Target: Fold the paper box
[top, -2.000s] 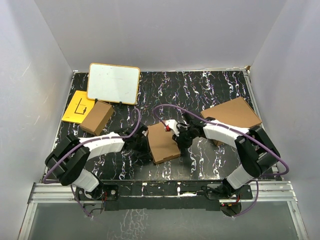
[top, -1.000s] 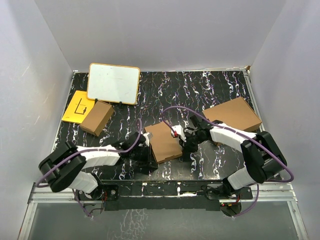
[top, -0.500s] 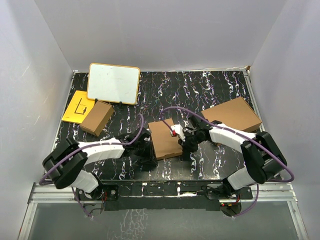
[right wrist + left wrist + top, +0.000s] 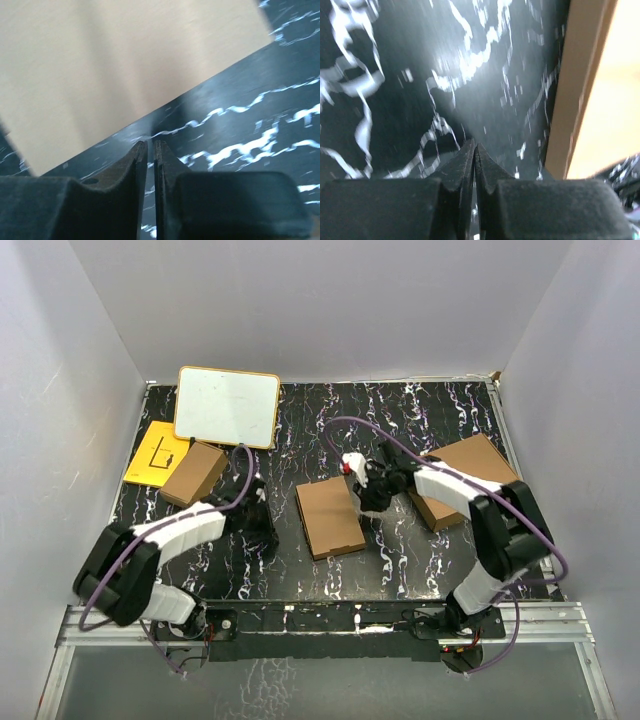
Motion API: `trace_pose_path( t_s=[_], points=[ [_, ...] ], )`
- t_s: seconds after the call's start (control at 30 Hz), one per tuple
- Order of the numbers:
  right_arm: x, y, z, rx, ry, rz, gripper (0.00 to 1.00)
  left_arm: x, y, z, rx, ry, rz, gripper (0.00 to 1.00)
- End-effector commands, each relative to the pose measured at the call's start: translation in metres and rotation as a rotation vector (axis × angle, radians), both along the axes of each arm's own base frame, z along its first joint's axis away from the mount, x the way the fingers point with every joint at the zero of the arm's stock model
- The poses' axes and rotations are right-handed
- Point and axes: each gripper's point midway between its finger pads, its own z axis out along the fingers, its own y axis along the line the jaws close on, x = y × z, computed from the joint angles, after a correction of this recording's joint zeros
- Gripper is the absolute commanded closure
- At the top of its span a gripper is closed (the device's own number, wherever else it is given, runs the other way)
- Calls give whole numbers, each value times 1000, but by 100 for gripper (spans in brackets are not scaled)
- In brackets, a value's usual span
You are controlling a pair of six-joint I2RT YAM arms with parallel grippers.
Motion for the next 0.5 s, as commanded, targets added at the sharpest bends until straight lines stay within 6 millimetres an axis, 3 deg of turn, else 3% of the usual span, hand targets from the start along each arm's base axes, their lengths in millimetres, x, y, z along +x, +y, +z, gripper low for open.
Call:
trace_pose_path(
  t_s=[0.0,0.13,0.23,0.37,0.47],
  points=[
    [64,16,16,19,-89,-89,86,78,0,10,19,-128,15,99],
    [88,21,3,-13,-67,-123,91,124,-12,3,41,-111,-19,100],
    [93,27,-2,-13,-41,-125,92,145,-20,-7,49,-86,-28,100],
    [86,42,-8,-7,-24,-113,92,160,-32,-15,30,-66,-31,100],
    [67,69,-3,48,14,-72,92,171,-53,-9,-64,-68,-30,100]
  ],
)
